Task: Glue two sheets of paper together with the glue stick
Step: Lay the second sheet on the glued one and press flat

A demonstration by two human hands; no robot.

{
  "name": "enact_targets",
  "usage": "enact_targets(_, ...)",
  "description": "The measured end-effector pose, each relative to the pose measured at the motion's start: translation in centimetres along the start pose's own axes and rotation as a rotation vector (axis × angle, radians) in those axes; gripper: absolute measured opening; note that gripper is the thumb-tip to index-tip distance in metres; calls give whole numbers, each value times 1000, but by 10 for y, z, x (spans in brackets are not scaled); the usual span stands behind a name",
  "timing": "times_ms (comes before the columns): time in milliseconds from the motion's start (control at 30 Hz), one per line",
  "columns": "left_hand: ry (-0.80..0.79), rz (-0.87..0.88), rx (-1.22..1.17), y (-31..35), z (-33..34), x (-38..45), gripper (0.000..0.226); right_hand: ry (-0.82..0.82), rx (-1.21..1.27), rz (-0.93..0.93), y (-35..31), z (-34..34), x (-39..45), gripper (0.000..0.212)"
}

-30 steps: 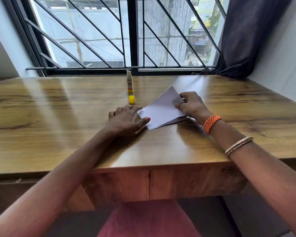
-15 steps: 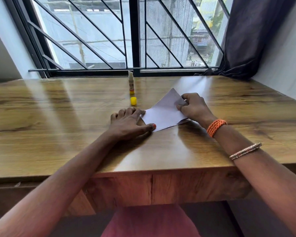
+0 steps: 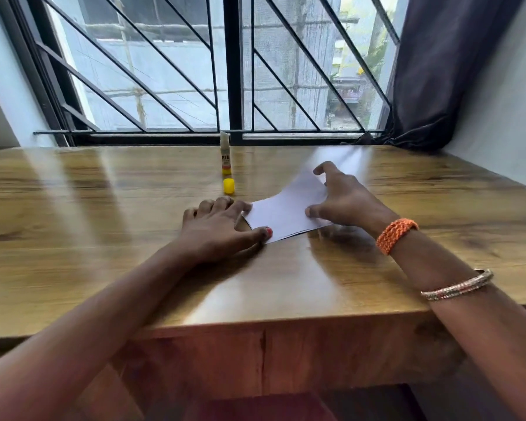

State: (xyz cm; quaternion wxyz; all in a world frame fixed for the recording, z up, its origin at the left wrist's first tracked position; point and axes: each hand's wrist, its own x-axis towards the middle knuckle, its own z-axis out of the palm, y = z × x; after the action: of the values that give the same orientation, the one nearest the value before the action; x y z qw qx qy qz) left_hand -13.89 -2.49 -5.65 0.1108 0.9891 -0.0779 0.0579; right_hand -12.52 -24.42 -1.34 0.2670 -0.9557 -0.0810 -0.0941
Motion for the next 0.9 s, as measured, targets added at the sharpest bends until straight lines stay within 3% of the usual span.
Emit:
enact_targets(333, 23, 8, 18, 4, 0, -3, 87, -21, 26, 123, 7, -6, 3, 81)
enact_targets(900, 14, 24, 11, 6, -4, -6, 83, 96, -9, 177, 16, -3, 7, 59)
